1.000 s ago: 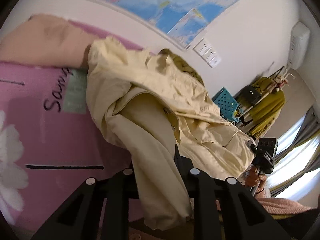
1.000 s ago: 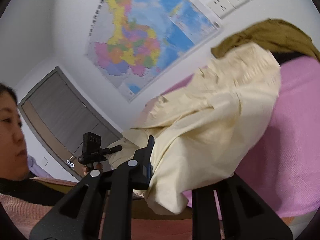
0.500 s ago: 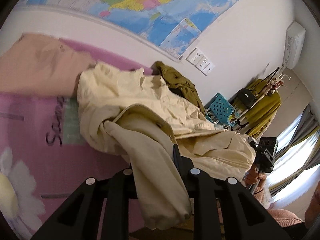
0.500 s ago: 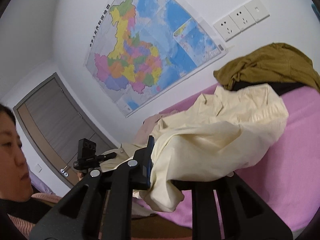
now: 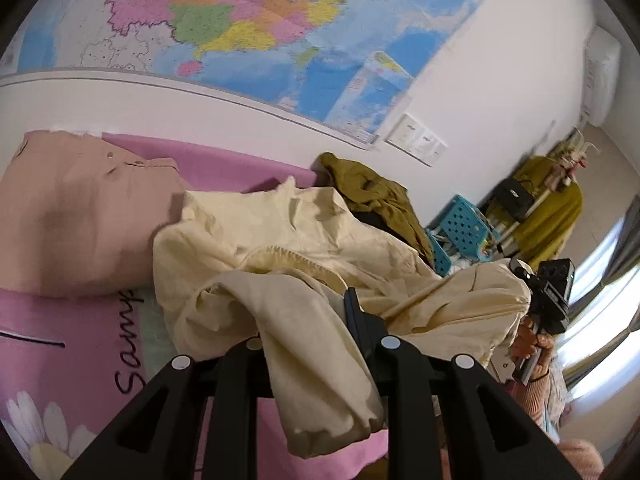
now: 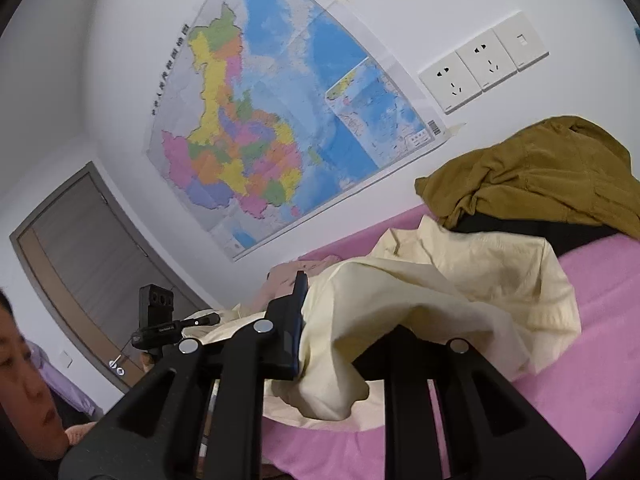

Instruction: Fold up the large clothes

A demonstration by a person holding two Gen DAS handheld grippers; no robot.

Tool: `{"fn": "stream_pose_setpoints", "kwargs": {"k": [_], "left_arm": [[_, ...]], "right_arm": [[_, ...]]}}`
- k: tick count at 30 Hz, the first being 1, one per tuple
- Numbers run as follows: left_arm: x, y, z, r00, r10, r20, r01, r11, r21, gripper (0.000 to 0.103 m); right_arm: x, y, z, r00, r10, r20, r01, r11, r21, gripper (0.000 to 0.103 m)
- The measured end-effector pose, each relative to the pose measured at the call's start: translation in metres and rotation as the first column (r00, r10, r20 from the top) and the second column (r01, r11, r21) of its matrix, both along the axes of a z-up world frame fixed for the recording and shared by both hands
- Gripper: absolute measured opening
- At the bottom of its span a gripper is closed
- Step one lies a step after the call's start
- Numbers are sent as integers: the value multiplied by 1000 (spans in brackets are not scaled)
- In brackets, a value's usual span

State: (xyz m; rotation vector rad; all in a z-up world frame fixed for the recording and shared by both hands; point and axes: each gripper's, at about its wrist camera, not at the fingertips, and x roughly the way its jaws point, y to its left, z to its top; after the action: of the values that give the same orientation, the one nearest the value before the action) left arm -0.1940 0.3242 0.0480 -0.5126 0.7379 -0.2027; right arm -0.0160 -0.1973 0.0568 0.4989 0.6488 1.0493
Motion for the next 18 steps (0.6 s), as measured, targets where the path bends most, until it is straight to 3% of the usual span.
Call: {"fn": "stream_pose_setpoints", "kwargs": {"k": [8, 18], "left_arm": [[45, 14, 11, 999, 29, -37, -28, 999, 41, 20], [108, 28, 4, 986, 99, -138, -85, 991, 103, 20]], "right_arm": [[53, 20, 1, 998, -19, -52, 18, 1000, -19, 18], [112, 42, -11, 992, -45, -122, 35, 996, -83, 19]]}}
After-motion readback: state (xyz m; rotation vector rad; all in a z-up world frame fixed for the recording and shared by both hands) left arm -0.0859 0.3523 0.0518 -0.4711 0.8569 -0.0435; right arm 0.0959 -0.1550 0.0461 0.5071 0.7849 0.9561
